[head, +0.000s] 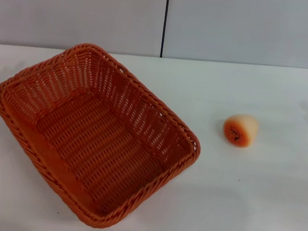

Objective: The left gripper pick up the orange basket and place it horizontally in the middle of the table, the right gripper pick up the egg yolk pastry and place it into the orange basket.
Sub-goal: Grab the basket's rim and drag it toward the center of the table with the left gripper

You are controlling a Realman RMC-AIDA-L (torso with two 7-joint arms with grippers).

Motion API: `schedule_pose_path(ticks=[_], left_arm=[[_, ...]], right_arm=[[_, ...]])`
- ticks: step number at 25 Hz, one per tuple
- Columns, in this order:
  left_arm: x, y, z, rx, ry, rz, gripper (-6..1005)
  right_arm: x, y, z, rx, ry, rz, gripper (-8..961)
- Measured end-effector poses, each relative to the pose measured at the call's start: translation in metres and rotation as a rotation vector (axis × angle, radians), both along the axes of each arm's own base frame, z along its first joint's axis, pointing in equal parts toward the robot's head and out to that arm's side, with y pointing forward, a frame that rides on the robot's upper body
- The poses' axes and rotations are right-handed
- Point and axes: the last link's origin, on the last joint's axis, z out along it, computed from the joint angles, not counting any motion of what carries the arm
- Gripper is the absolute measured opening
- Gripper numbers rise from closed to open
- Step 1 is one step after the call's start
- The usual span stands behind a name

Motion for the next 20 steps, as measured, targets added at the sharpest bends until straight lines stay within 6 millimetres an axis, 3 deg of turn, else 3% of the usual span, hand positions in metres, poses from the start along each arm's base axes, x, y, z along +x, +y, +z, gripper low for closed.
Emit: schedule_pose_path(ticks=[1,4,15,20], left_arm=[[-0.001,-0.003,-0.002,0.014,-0.001,-0.003,781],[-0.002,-0.011,-0.008,0.046,-0.019,-0.018,540],[-0.002,-0.015,-0.010,0.070,-0.046,-0.024,300],[-0.006,-0.024,-0.017,0.048,-0.079,-0.005,408]], right_arm=[[0.000,0.000,0.000,0.001,-0.010,0.003,667],[0.001,-0.003,0.003,0.009,-0.027,0.010,533],[0.001,-0.005,0.004,0.010,-0.024,0.014,295],[0.002,-0.004,0.004,0.004,-0.013,0.002,211]])
